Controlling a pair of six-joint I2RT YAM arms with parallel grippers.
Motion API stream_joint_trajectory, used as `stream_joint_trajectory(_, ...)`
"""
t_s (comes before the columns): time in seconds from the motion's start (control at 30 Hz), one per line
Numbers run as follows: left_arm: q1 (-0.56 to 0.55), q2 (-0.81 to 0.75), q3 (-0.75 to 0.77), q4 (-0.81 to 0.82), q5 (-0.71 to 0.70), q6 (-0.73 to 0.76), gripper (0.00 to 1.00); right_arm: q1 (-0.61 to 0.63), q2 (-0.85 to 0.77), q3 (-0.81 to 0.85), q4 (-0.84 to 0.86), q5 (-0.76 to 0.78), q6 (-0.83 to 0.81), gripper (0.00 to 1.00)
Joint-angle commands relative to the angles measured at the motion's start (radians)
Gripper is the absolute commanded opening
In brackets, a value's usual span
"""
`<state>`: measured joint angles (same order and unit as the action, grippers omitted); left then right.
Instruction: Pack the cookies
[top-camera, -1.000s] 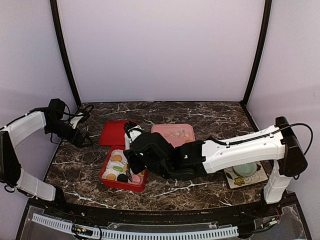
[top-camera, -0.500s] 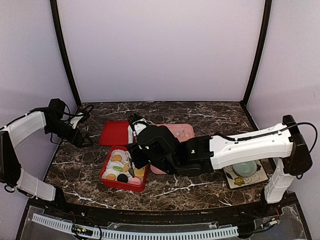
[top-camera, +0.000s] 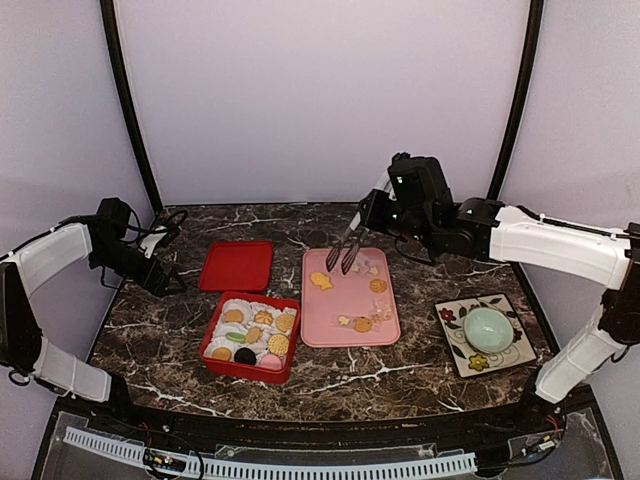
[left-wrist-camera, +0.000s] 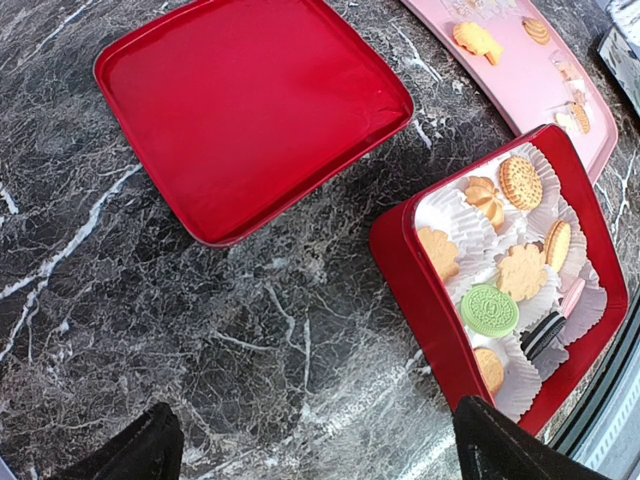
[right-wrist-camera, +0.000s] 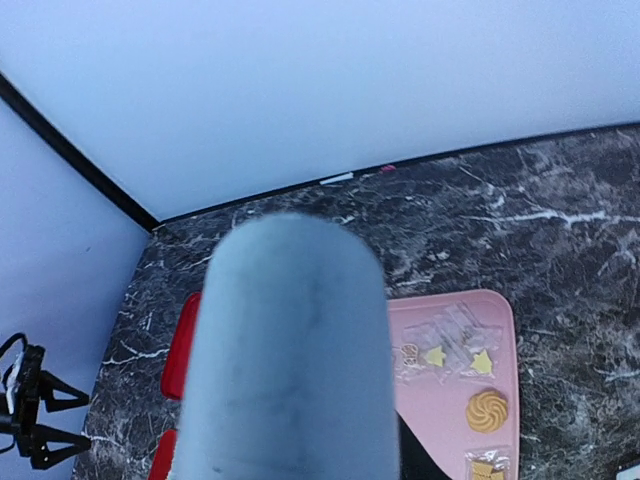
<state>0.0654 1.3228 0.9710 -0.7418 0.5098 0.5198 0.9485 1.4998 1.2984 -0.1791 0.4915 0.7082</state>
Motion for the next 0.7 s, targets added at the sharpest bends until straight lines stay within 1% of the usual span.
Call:
stream_joint_trajectory(0.0, 0.007, -0.034, -0.014, -0.001, 0.003, 0.003, 0.97, -0.127, 0.051, -0.048, -0.139, -0.168, 0.245, 0.35)
stream_joint_trajectory(0.07, 0.007, -0.036, -0.014, 0.0, 0.005, 0.001, 0.97, -0.176, 0.061, -0.085, -0.14, -0.217, 0.294, 0.34)
stream_joint_trajectory(0.17, 0.007, -0.036, -0.016, -0.001, 0.004, 0.002, 0.97, -0.223, 0.058, -0.127, -0.126, -0.25, 0.348, 0.34)
stream_joint_trajectory(0.4, 0.007, -0.029, -0.019, 0.007, 0.018, -0.003, 0.97, -0.34, 0.064, -0.208, -0.14, -0.325, 0.43, 0.35)
stream_joint_trajectory(0.53, 0.007, -0.014, -0.014, 0.008, 0.031, -0.009, 0.97, -0.398, 0.101, -0.247, -0.107, -0.395, 0.459, 0.36)
stream_joint_trajectory(0.67, 0.007, -0.01, -0.015, 0.012, 0.033, -0.008, 0.97, -0.442, 0.168, -0.24, -0.106, -0.44, 0.474, 0.38)
